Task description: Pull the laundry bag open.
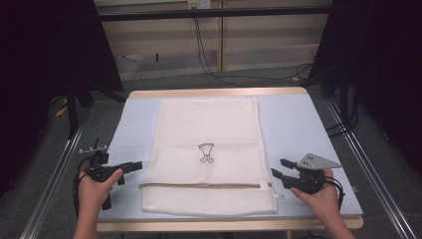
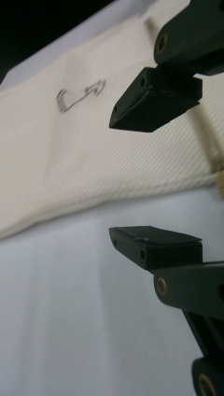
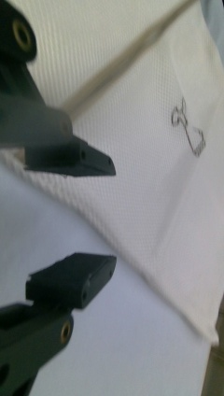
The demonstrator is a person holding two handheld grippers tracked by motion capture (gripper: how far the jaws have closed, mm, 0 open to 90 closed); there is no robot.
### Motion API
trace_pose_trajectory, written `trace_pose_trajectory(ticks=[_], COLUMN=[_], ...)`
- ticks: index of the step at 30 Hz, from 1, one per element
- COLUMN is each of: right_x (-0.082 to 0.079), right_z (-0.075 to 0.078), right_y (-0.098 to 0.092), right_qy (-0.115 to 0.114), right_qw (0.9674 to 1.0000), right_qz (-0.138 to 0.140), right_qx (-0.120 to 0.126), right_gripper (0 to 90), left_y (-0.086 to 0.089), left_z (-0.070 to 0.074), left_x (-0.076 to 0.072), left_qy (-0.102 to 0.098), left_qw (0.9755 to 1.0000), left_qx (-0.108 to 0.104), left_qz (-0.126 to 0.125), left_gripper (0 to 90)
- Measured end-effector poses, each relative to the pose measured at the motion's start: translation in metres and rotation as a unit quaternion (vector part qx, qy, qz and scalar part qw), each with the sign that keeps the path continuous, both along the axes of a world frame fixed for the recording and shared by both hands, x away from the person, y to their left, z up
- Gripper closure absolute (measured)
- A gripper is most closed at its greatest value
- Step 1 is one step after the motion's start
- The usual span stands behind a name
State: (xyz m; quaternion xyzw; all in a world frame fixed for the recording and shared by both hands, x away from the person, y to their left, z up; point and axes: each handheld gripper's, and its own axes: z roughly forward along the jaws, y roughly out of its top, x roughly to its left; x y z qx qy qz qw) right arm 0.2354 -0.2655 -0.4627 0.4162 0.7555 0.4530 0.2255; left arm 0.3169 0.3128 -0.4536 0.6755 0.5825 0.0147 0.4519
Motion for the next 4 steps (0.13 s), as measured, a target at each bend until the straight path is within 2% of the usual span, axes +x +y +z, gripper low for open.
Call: trace_pose_trajectory(ticks=[2, 4], right_x=[0.0021, 0.0040], right_z=[-0.0020, -0.0047], right_y=[-0.0080, -0.0135], right_qy=[0.000, 0.009], right_qw=[0.9995, 0.9987], right_qz=[-0.031, -0.049], right_qx=[0.004, -0.006], right_gripper=[34.1, 29.6], left_y=[-0.0019, -0.0034], left_z=[-0.0007, -0.0017], left_x=[0.0016, 0.0023], left_qy=[-0.026, -0.049], left_qw=[0.9995, 0.9973], left_qx=[0.018, 0.052], left_qz=[0.006, 0.014], left_gripper=[35.5, 29.4])
